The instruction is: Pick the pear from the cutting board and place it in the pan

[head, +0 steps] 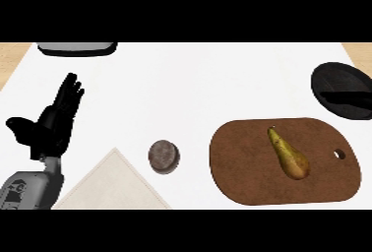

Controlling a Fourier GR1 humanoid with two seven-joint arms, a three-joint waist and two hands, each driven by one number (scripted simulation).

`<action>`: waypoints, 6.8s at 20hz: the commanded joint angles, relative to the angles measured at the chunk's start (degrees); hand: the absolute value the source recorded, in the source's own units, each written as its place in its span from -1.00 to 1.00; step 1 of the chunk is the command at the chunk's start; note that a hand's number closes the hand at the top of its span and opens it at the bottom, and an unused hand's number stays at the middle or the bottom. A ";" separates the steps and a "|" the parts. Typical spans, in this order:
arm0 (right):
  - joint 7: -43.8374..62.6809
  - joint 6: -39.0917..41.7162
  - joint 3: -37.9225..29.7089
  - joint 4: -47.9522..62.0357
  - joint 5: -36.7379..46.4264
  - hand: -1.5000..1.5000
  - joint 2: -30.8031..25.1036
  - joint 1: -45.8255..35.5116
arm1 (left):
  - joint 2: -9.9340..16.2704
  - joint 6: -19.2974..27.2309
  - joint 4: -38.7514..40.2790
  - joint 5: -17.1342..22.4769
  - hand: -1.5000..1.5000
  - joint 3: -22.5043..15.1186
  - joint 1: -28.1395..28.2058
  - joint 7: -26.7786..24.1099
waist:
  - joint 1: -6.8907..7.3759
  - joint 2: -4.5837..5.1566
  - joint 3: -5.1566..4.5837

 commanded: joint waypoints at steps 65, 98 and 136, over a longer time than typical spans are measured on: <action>-20.13 -11.64 21.56 5.56 55.69 1.00 17.28 7.98 | -5.67 -5.69 0.71 -6.75 0.00 6.85 -2.39 1.44 | -0.20 0.02 0.01; 23.48 -46.99 -23.70 4.54 46.21 1.00 43.60 -4.33 | -5.55 -7.25 -1.54 -6.28 0.00 7.28 -1.34 3.04 | 0.37 0.20 0.08; -20.14 -54.02 -46.13 80.81 41.62 -1.00 18.35 -22.62 | -8.53 -6.68 2.29 -8.06 0.00 5.06 -5.93 1.17 | 3.69 2.02 0.60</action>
